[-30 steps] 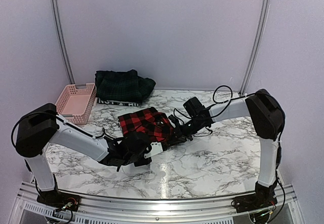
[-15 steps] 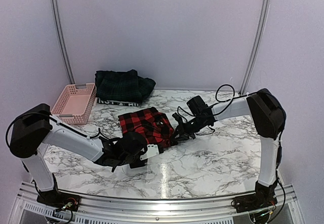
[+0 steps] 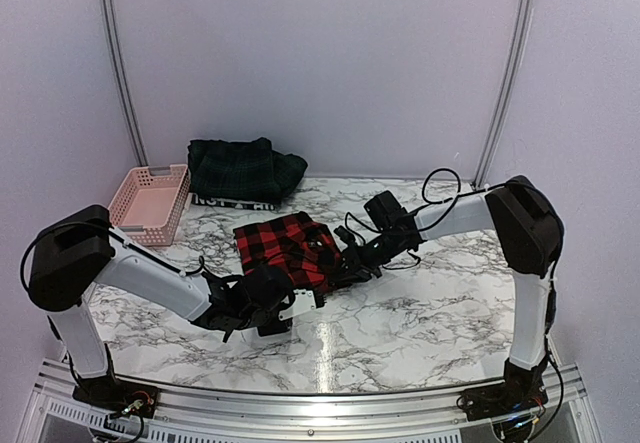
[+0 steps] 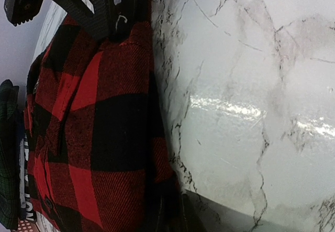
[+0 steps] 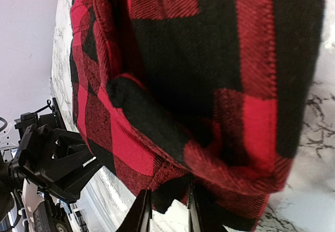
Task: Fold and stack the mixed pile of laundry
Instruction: Adjust the square-folded T-shirt at the center of the board.
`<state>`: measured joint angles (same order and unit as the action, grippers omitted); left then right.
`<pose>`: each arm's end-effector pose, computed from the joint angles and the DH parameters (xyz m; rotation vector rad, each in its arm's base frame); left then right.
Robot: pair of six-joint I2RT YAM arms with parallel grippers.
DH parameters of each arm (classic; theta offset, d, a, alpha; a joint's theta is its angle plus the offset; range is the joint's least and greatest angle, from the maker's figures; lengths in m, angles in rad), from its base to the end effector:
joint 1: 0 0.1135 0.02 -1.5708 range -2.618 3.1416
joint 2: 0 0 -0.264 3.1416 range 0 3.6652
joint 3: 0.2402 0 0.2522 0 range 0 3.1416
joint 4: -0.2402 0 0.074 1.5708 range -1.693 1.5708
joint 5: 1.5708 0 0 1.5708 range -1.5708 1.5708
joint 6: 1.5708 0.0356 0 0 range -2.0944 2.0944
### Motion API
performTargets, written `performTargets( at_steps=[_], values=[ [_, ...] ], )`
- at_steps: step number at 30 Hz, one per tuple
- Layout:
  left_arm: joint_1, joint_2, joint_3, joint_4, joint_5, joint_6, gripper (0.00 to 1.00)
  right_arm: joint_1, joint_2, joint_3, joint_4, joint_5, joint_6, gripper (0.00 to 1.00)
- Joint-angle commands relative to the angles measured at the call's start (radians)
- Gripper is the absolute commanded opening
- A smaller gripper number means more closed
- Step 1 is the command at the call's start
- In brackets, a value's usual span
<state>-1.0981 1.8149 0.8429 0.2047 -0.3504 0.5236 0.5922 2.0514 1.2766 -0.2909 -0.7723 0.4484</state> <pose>0.1697 -0.3050 0.1266 1.5327 1.6928 0.1125 0.3240 0.2479 0.1320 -0.4912 2.7552 1.3390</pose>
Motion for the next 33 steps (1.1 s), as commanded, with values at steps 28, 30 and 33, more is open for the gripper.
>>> performTargets(
  at_steps=[28, 30, 33],
  values=[
    [-0.002, -0.036, 0.016, -0.032, -0.016, -0.011, 0.00, 0.018, -0.009, 0.067, -0.028, 0.031, 0.032, 0.00],
    [-0.002, -0.053, 0.005, -0.041, -0.019, -0.006, 0.00, 0.008, -0.015, 0.074, -0.044, 0.054, 0.020, 0.00],
    [-0.002, -0.079, -0.011, -0.047, -0.026, 0.001, 0.00, -0.007, -0.019, 0.075, -0.067, 0.071, 0.004, 0.00]
  ],
)
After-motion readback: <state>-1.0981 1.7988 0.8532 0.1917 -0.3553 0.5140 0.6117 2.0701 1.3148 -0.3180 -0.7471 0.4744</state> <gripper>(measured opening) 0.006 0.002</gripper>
